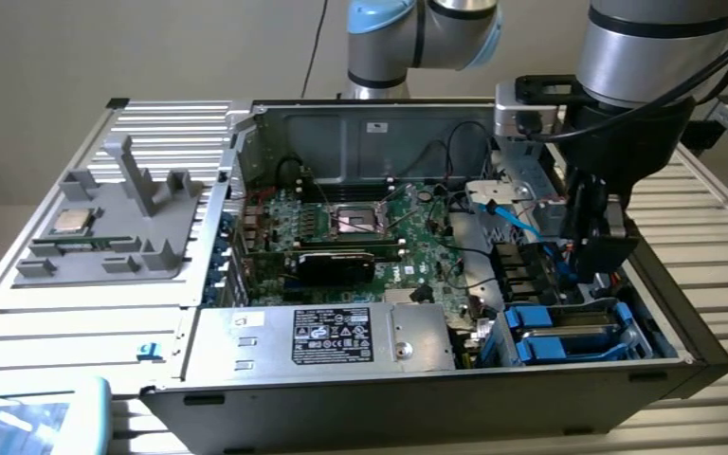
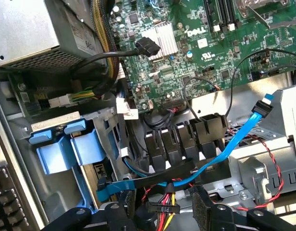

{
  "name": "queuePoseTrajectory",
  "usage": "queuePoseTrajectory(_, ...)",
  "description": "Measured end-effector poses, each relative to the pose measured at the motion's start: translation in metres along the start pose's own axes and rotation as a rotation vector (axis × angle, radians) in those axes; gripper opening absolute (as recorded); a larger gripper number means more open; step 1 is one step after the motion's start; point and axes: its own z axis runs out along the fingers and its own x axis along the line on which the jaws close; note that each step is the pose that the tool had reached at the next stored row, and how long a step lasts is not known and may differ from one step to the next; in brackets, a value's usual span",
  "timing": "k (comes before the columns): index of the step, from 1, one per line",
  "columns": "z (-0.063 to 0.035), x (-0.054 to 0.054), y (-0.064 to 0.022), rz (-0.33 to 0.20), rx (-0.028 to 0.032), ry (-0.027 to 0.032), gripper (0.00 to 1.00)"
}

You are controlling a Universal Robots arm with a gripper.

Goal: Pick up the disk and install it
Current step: 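Insert the first disk wire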

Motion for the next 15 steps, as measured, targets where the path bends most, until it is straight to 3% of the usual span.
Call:
queuePoseTrajectory(2,0.0002,-0.0001,-0.0001,0.019,0.0028,0.0015,0.60)
queuePoseTrajectory(8,-0.0004,0.0008,0.0026,0.066,0.0026,0.0089,0.60)
queuePoseTrajectory(15,-0.0003,0.0008,0.0026,0.078,0.0006,0.0053,0.60)
